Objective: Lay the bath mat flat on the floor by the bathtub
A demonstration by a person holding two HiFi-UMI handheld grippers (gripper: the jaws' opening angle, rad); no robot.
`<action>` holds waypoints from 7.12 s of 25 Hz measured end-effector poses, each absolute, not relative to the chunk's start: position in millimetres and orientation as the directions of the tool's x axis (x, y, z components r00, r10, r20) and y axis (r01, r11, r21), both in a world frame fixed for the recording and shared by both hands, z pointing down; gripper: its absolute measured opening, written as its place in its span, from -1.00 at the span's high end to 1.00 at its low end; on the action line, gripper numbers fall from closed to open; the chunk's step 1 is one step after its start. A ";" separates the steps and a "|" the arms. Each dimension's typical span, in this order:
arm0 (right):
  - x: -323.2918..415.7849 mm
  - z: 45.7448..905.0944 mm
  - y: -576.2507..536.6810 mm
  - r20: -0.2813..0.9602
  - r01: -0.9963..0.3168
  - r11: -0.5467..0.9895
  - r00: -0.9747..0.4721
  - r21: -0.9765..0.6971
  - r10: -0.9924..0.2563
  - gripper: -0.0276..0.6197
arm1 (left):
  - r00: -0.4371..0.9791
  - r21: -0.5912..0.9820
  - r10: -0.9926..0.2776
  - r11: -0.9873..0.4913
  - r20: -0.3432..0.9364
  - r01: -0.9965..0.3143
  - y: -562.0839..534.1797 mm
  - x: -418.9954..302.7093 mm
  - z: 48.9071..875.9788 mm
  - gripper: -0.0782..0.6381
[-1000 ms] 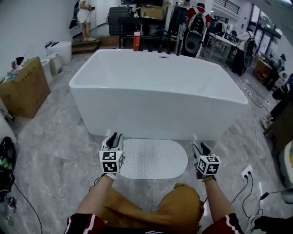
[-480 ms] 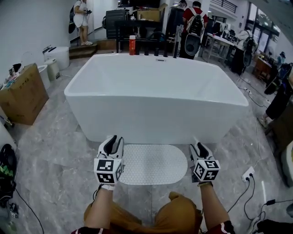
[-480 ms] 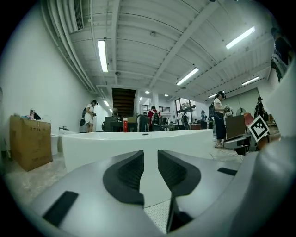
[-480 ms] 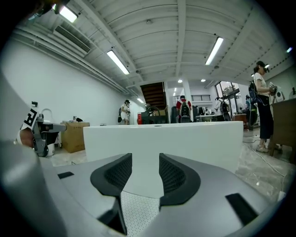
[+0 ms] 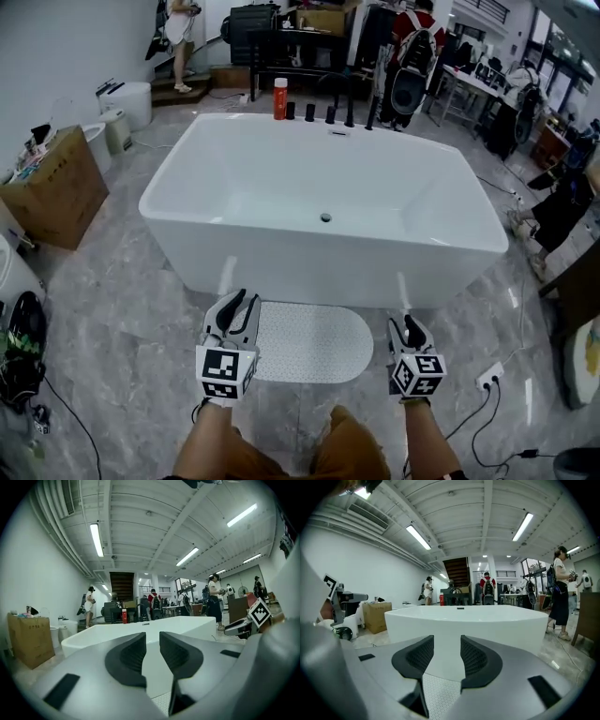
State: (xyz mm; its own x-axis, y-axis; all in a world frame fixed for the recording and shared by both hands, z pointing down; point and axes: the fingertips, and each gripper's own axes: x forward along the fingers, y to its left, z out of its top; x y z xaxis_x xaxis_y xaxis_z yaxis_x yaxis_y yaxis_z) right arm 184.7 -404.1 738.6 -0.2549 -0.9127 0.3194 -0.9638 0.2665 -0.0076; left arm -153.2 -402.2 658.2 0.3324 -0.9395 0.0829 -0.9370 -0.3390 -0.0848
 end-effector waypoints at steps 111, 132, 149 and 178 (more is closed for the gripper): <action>112.7 188.7 -126.4 0.079 -0.956 0.289 -0.293 -0.054 -0.953 0.45 | 0.507 0.054 -0.859 -0.511 -0.073 -0.858 -143.4 -144.4 169.1 0.70; 108.1 174.7 -118.6 0.052 -0.968 0.249 -0.250 -0.037 -0.967 0.76 | 0.521 0.089 -0.847 -0.530 -0.109 -0.843 -138.6 -143.8 164.7 0.70; 100.6 168.5 -125.3 0.036 -0.969 0.246 -0.247 -0.018 -0.968 0.83 | 0.501 0.070 -0.858 -0.510 -0.109 -0.858 -141.8 -157.2 164.4 0.70; 100.6 160.7 -123.7 0.023 -0.973 0.232 -0.232 -0.015 -0.972 0.84 | 0.504 0.079 -0.857 -0.513 -0.109 -0.855 -140.8 -159.0 162.0 0.70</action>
State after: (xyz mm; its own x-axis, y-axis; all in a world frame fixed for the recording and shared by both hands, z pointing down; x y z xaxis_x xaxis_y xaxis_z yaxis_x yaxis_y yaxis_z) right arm 100.6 -123.7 160.7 -0.2318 -0.9725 0.0233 -0.9727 0.2315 -0.0148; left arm -159.0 -140.8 162.0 0.5038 -0.8570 -0.1087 -0.8550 -0.5126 0.0786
